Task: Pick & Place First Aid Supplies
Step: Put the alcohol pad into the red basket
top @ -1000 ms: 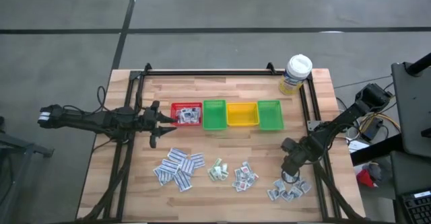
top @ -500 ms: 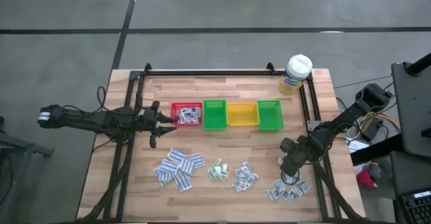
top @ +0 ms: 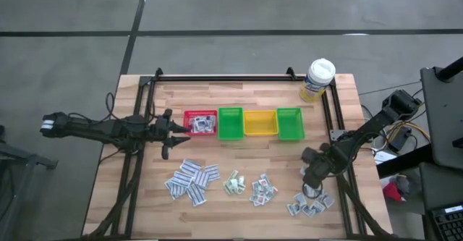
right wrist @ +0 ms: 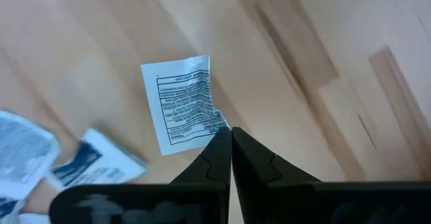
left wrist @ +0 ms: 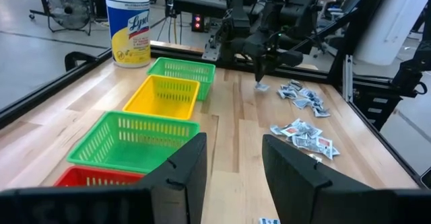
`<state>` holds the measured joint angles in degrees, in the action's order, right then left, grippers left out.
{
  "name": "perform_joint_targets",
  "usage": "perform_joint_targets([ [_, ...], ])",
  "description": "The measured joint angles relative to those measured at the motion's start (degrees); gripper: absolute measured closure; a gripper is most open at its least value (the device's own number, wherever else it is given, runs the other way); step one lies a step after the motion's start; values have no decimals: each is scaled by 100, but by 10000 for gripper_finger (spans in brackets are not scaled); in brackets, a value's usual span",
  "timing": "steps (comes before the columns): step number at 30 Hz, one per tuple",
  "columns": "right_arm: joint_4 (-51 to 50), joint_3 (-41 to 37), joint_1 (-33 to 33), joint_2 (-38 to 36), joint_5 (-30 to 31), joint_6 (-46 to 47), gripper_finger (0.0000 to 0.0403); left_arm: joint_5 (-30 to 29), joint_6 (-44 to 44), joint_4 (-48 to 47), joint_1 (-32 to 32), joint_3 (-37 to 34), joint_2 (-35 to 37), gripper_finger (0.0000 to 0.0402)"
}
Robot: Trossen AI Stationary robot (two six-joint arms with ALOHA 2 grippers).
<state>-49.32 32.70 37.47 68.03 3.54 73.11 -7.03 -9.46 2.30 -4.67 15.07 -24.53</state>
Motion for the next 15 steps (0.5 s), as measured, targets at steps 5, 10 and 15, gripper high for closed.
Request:
perform_joint_targets([
  [5, 54, 273, 2, -9, 584, -417, 395, 0, -151, 164, 2, -5, -143, 264],
  [10, 314, 533, 0, -11, 1329, -871, 395, 16, -367, 607, 2, -52, -506, 264],
  [15, 533, 854, 0, 47, 2233, -1342, 395, 104, -638, 1210, 2, -55, -1043, 264],
])
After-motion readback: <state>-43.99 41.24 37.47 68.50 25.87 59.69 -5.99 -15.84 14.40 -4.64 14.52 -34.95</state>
